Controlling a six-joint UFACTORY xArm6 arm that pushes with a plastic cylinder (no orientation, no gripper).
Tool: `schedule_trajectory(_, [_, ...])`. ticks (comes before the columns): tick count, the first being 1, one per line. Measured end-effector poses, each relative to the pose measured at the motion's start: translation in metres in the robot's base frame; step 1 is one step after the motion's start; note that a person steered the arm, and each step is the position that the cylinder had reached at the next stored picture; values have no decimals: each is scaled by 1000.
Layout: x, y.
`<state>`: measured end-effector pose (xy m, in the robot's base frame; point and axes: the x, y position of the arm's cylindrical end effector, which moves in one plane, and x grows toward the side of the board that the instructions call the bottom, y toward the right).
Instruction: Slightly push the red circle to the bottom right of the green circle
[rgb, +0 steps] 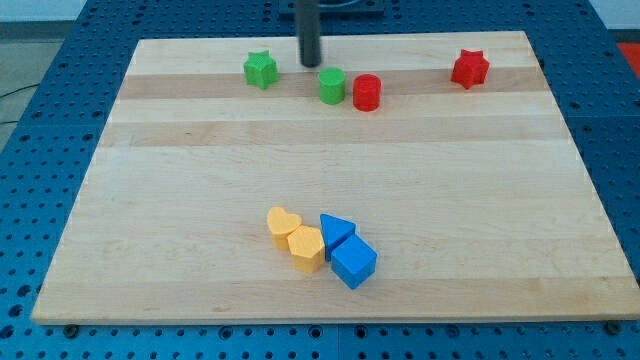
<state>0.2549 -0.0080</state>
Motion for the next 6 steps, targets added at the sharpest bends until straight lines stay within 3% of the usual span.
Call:
schedule_trajectory(2, [40,92])
schedule_trajectory(6, [46,33])
